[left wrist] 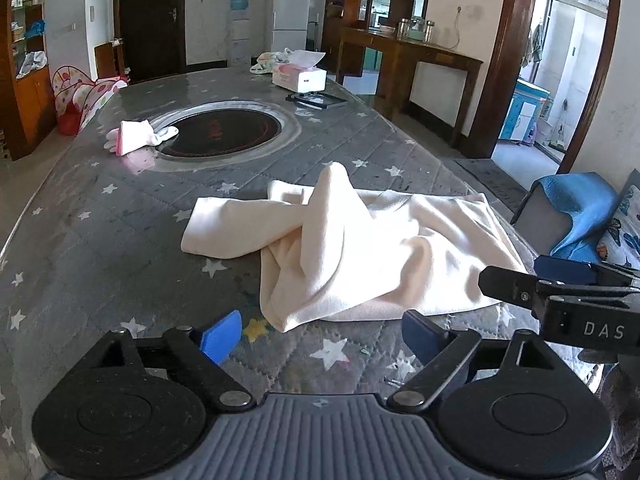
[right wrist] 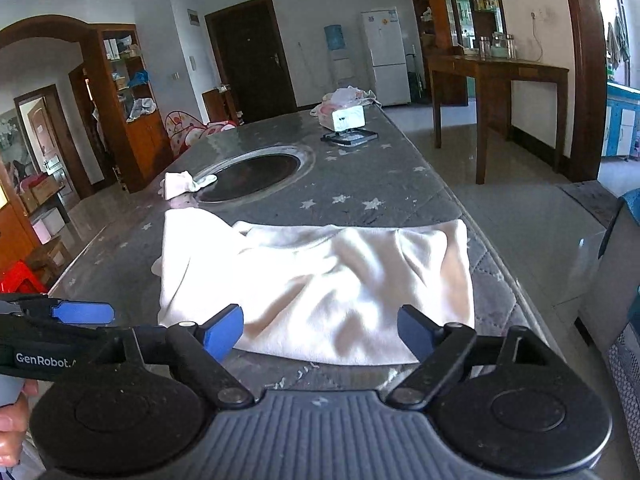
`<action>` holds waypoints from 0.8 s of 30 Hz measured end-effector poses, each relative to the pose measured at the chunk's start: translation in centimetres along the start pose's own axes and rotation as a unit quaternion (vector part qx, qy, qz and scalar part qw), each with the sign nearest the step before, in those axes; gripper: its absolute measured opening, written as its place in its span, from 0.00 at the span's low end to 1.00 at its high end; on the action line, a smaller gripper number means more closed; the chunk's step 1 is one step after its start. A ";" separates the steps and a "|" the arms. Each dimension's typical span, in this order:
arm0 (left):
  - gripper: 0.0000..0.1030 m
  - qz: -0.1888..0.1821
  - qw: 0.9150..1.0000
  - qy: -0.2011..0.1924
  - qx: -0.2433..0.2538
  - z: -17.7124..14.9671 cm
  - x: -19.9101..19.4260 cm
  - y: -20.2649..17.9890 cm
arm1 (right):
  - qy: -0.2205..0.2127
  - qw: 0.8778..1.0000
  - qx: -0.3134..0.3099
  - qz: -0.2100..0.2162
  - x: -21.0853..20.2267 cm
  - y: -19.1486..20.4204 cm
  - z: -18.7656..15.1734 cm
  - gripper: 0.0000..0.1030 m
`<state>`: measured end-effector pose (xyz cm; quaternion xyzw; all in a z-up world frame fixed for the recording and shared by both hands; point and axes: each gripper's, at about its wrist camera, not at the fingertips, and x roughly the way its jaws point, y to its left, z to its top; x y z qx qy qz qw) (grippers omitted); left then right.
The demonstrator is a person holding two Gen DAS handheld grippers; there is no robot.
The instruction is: Fold clothes
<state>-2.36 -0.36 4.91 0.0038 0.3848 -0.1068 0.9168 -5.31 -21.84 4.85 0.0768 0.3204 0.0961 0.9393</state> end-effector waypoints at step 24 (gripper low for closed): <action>0.97 0.009 1.000 0.024 -0.003 -0.1 1.5 -0.1 | 0.012 1.000 0.014 -0.016 1.2 -0.4 0.1 0.97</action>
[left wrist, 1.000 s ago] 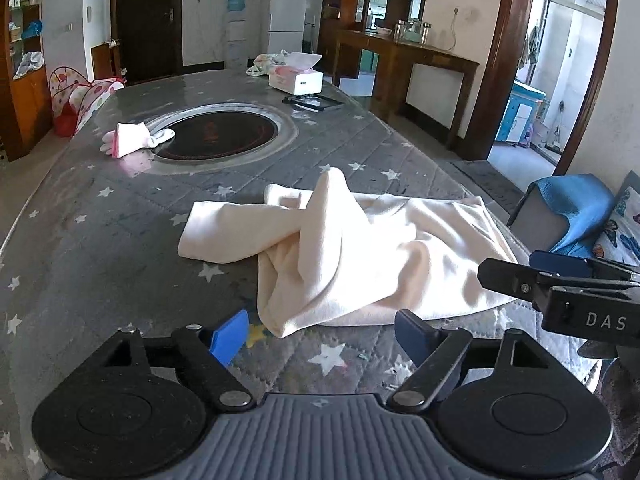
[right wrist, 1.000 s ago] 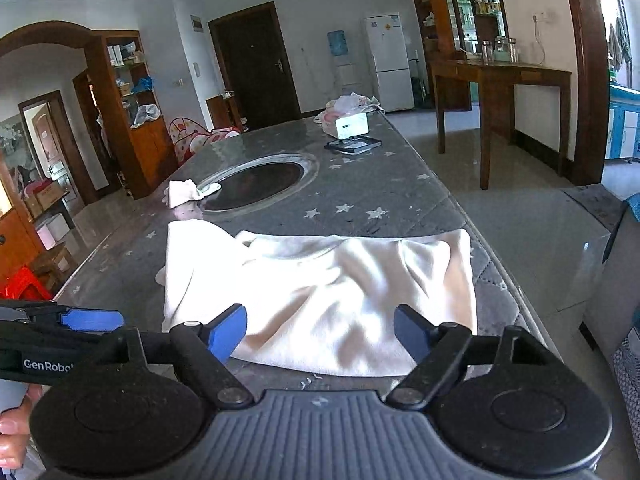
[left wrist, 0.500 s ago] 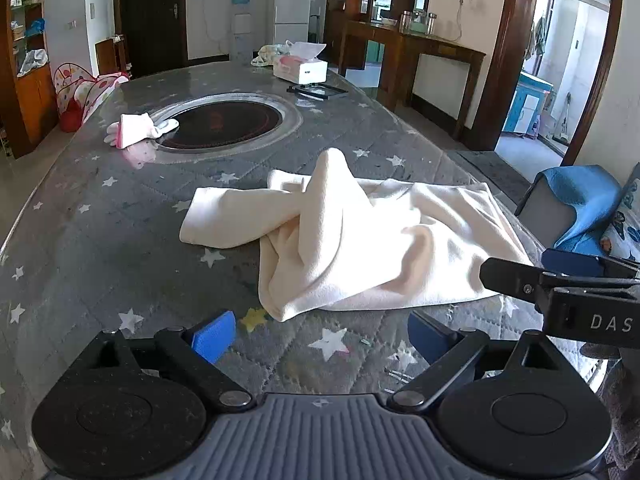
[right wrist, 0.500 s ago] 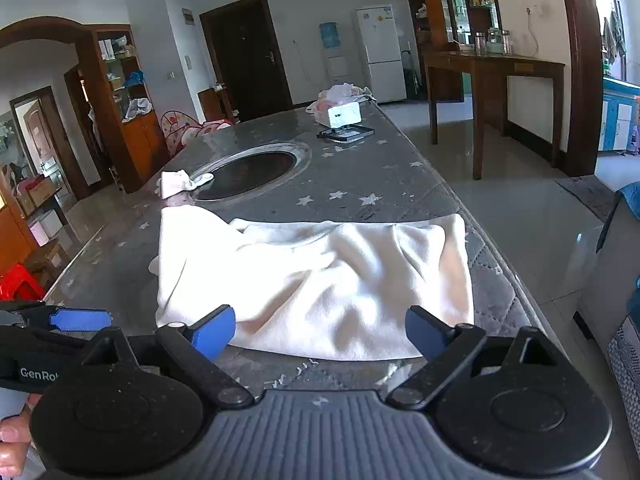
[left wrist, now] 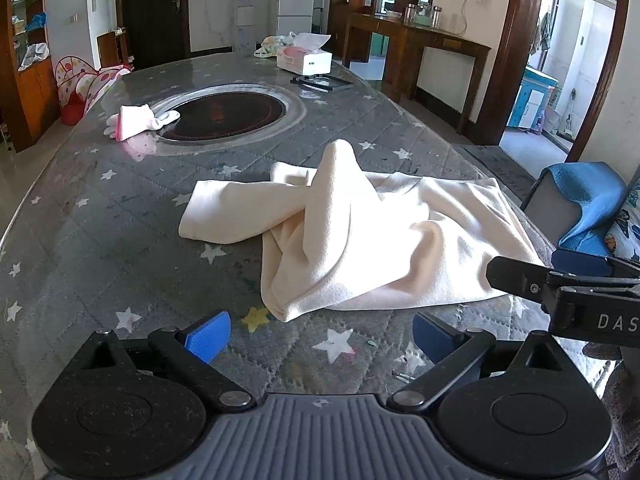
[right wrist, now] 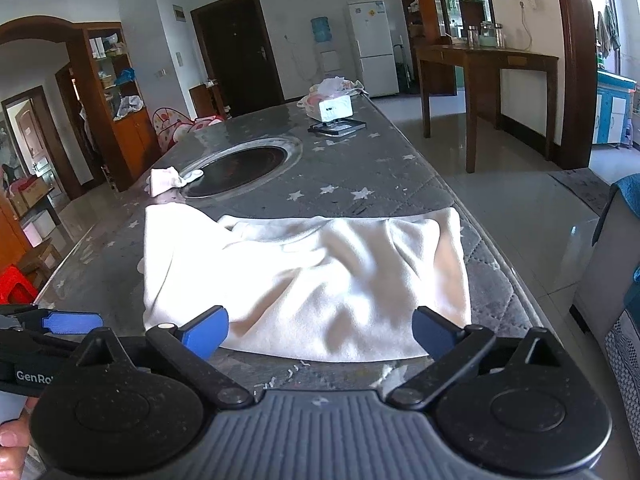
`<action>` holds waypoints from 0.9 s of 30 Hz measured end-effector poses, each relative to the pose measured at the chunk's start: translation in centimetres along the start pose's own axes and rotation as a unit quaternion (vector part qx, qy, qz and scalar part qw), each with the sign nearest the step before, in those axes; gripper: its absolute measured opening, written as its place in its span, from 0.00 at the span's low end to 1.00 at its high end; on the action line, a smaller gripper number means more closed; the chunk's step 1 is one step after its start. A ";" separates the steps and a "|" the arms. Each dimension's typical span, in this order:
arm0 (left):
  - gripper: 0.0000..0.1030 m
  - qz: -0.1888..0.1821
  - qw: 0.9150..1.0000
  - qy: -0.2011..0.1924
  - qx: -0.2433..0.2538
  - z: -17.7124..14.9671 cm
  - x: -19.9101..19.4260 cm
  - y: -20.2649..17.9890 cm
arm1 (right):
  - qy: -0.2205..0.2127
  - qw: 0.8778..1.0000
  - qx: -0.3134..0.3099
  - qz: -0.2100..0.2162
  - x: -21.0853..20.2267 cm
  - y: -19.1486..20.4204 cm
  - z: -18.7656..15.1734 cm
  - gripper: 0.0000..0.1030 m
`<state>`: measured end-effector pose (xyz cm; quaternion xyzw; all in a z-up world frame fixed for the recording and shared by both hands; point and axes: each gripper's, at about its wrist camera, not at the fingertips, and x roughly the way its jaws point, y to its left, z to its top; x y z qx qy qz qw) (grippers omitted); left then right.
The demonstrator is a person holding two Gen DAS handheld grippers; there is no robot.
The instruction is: Fold clothes
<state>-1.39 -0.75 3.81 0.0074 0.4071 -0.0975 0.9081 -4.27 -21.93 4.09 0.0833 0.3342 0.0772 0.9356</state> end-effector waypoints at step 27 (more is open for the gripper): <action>1.00 -0.006 1.000 0.010 -0.009 1.4 1.3 0.4 | 0.017 1.000 0.005 -0.007 2.3 -0.6 1.0 1.00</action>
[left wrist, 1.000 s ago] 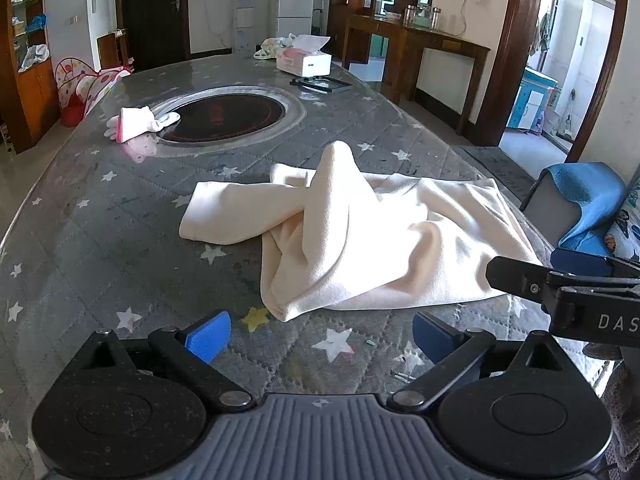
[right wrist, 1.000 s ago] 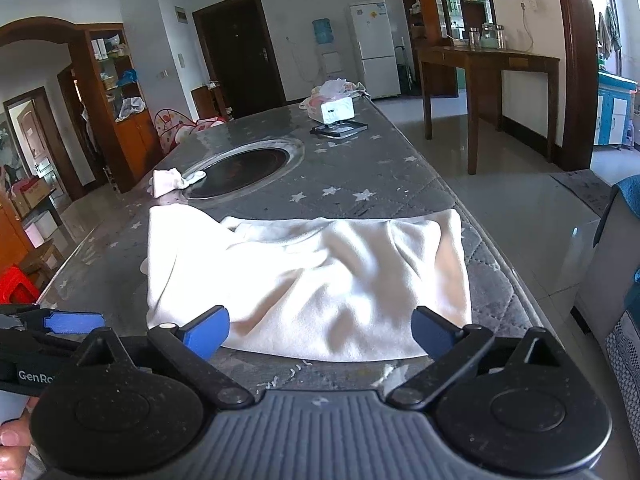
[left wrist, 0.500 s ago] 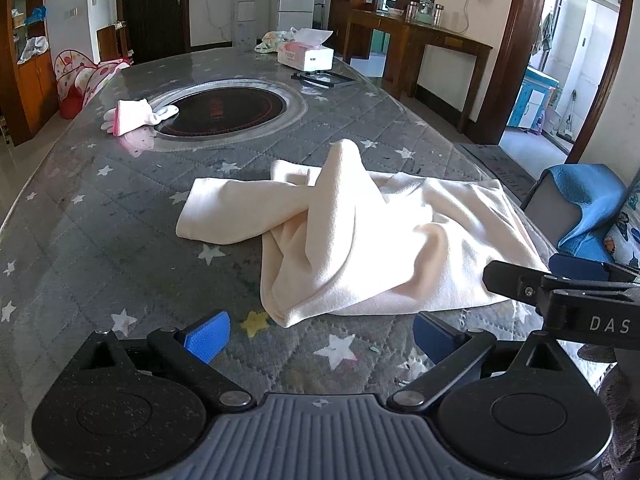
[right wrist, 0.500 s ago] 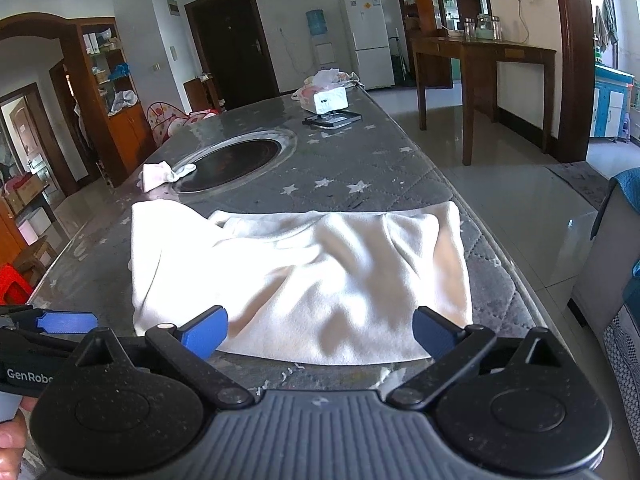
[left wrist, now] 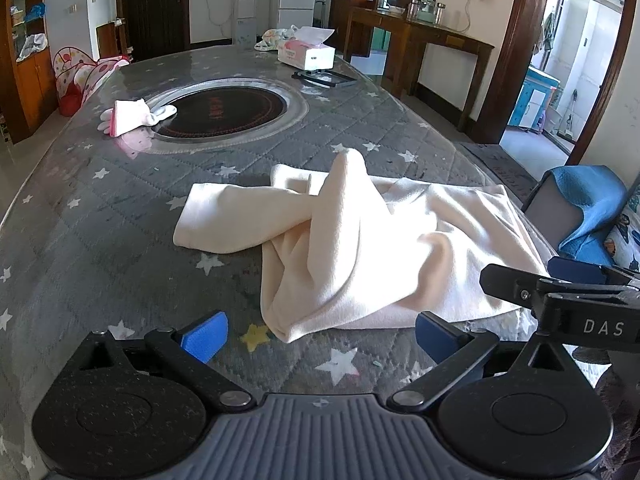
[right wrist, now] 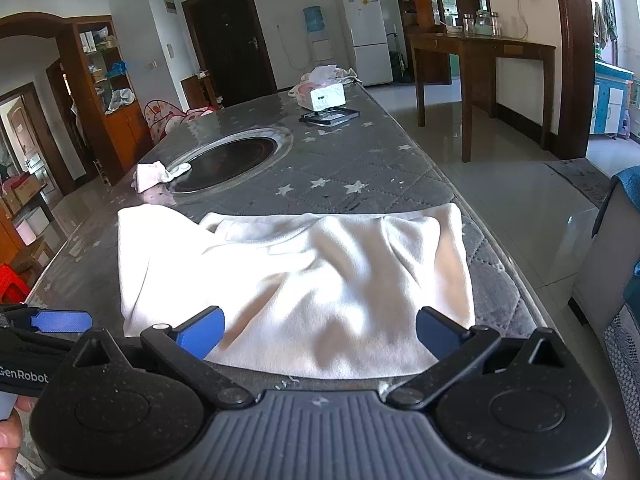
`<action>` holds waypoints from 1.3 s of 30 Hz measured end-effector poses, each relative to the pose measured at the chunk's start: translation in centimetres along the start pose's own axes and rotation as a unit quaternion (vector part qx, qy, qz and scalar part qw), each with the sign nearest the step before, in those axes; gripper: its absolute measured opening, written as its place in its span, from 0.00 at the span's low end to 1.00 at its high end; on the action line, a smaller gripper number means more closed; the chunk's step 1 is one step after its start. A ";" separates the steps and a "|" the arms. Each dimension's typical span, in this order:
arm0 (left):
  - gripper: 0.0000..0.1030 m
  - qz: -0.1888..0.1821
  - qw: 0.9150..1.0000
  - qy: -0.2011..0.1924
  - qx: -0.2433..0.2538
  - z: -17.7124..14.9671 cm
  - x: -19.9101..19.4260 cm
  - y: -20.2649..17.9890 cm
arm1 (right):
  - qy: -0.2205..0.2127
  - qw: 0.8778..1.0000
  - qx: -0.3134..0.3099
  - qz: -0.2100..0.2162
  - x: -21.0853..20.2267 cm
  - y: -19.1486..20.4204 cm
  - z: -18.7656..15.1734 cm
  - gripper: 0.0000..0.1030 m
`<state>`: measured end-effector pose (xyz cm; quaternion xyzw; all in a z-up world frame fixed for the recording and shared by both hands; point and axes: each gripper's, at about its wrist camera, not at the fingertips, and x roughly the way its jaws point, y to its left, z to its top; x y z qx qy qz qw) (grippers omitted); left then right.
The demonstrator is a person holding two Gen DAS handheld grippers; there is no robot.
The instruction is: Fold clothes
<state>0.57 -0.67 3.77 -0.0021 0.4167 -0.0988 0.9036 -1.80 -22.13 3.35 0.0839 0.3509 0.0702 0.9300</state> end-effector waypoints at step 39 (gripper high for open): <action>0.51 -0.061 0.996 -0.051 0.046 5.7 2.4 0.6 | 0.034 0.991 -0.115 0.053 9.8 -0.7 7.3 0.55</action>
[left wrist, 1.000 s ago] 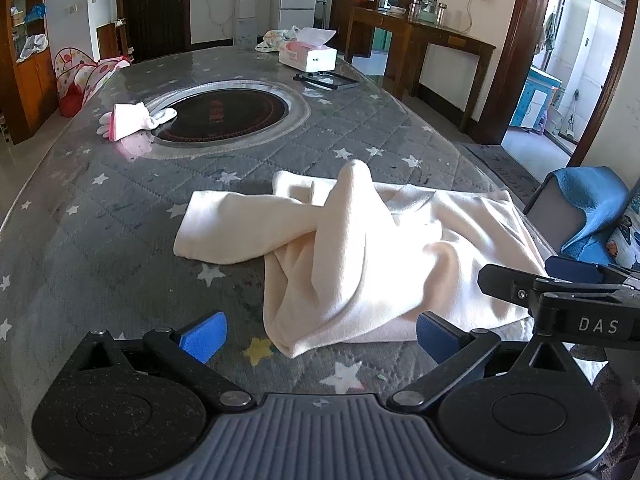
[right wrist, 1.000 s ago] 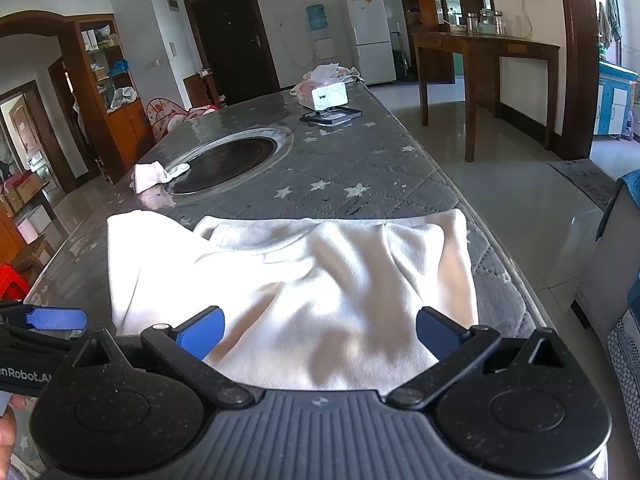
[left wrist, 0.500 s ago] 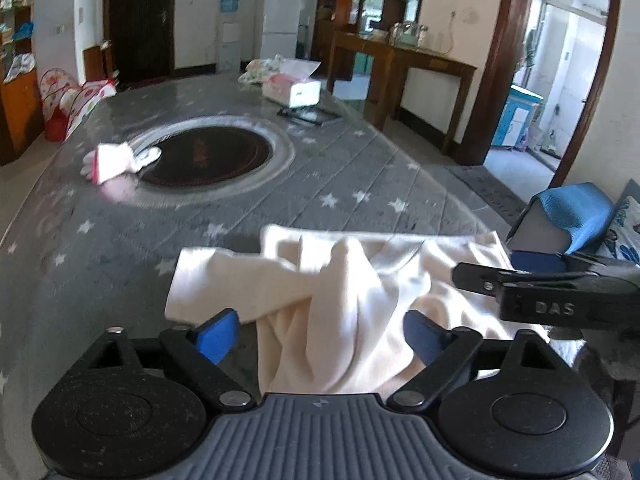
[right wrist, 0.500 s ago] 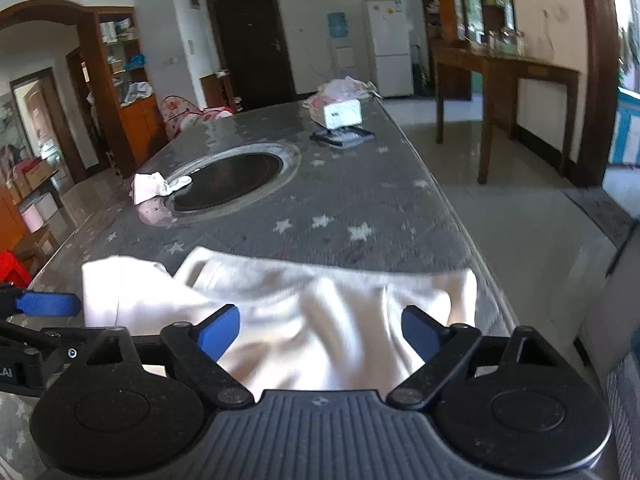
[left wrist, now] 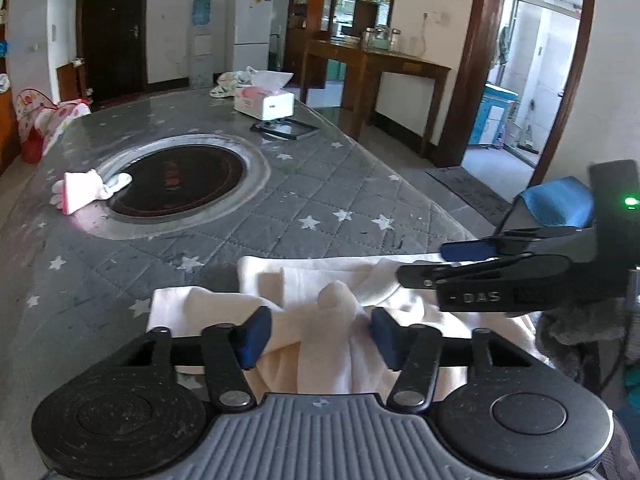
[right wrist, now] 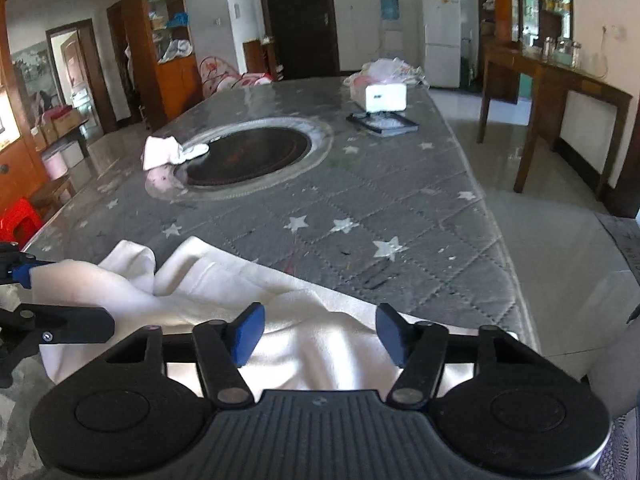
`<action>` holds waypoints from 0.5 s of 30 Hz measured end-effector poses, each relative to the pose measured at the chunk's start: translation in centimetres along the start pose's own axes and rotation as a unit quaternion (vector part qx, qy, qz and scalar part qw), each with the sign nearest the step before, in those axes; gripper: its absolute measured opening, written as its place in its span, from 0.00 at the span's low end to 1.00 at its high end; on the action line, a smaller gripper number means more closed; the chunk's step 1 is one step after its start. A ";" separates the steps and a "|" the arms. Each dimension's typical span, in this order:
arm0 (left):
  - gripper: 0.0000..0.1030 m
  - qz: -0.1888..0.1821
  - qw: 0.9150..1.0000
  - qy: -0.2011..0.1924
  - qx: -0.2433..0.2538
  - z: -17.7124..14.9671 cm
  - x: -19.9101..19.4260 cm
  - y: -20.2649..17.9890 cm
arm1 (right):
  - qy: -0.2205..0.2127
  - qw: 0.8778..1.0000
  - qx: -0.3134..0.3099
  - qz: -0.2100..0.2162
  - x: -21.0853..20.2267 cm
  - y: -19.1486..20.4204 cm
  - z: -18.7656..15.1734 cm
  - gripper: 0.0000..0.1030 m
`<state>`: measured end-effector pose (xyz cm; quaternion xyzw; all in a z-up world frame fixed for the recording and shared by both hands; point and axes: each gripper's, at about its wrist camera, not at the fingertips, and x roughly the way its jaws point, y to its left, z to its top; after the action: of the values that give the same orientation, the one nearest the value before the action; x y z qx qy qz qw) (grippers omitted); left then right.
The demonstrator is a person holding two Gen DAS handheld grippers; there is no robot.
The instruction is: Fold clothes
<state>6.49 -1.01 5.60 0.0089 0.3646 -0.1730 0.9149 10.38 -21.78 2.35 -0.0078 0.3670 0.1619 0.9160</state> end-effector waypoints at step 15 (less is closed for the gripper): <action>0.12 -0.054 0.998 -0.014 0.016 -0.3 -1.5 0.3 | -0.016 1.000 -0.020 0.011 -2.1 -0.3 -0.2 0.02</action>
<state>5.38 -0.22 6.30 0.0011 0.3485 -0.2281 0.9091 8.87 -22.75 3.58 -0.0190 0.3491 0.1796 0.9195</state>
